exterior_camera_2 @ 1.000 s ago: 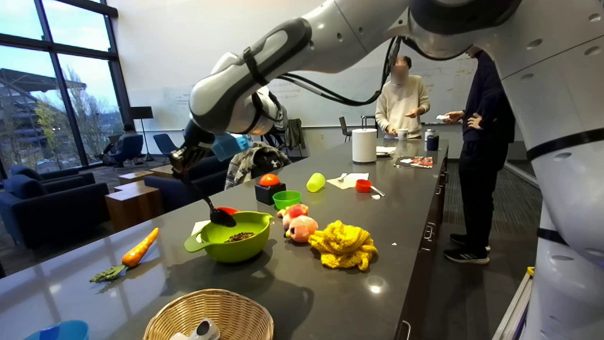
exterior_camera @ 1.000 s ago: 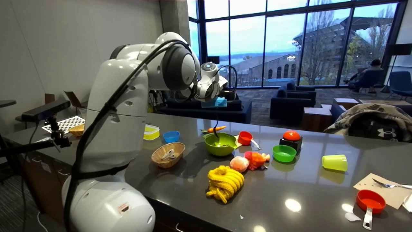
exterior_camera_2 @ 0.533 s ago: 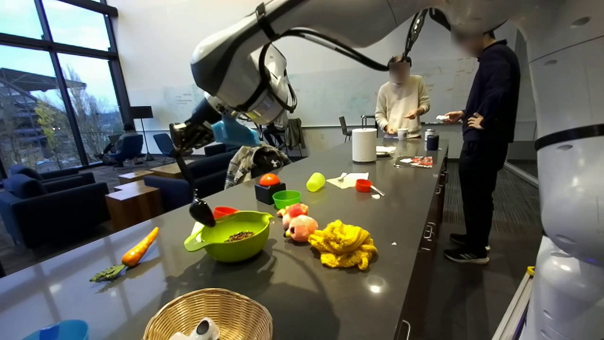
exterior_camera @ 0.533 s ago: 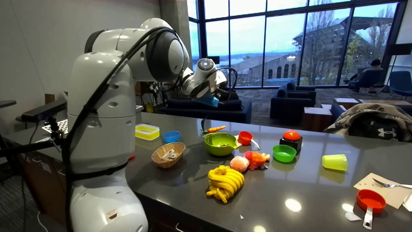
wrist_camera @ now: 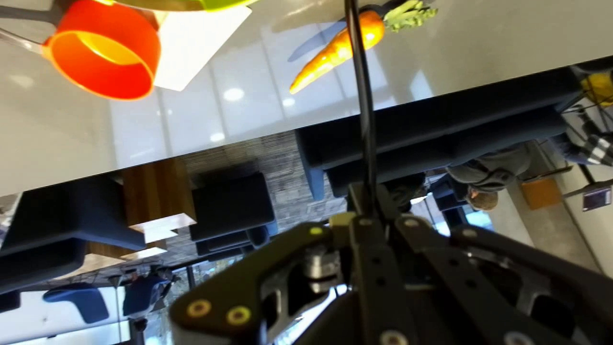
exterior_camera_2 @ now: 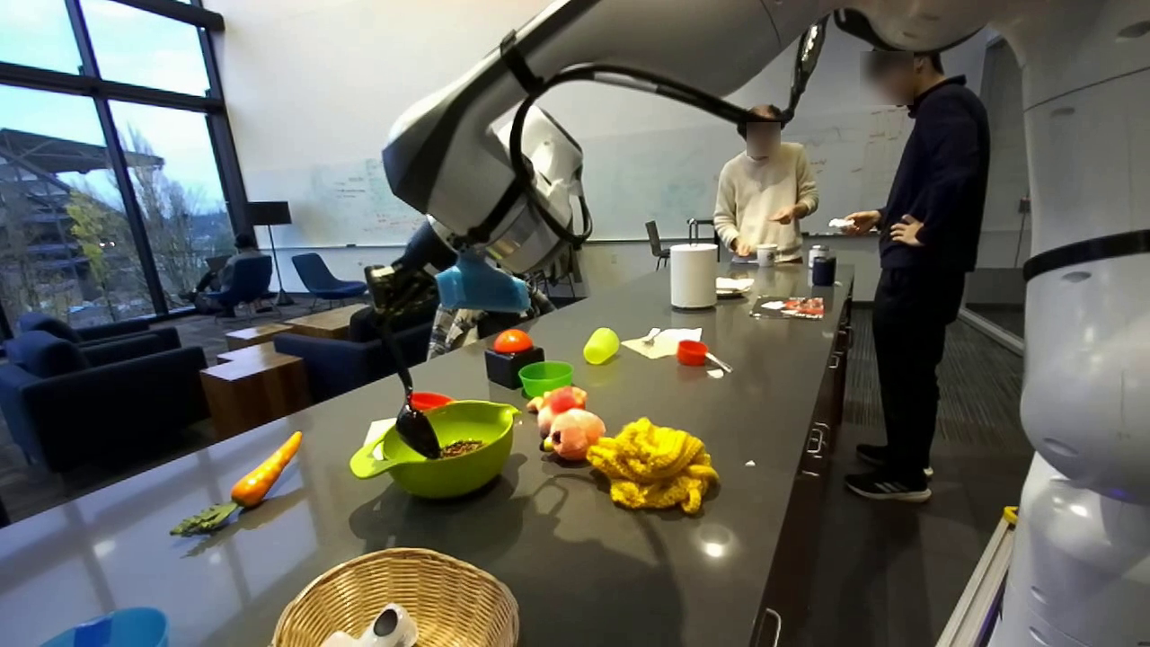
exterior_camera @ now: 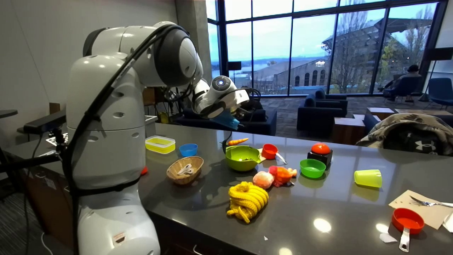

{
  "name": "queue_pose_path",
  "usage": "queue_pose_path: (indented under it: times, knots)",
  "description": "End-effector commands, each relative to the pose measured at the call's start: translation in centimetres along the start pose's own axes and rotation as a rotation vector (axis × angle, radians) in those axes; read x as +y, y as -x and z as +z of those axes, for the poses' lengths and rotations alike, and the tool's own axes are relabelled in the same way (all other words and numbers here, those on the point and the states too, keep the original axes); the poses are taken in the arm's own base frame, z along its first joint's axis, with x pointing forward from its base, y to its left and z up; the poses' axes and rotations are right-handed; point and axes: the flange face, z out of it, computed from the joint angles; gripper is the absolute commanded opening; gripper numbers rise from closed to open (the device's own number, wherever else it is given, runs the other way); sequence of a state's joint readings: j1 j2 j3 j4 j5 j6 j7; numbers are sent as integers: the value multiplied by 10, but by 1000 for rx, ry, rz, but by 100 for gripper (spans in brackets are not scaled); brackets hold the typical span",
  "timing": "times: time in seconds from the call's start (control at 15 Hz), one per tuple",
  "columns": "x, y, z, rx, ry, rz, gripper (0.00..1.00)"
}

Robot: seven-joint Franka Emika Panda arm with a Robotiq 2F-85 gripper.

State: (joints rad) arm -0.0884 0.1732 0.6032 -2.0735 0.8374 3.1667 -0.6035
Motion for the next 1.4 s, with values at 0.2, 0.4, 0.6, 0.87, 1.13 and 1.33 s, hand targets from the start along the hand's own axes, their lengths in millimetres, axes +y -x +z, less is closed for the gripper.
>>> queue_pose_path:
  times: [0.2,0.4,0.6,0.87,1.13,1.33]
  knots:
    - [41,56,-36,52,200,204,1]
    - [46,83,-36,33,232,262,1]
    - [45,92,-40,21,240,266,1]
    - [34,101,-60,17,241,161,1]
    - [41,104,-66,-186,179,21,1]
    - [23,81,-65,-340,176,-105,1]
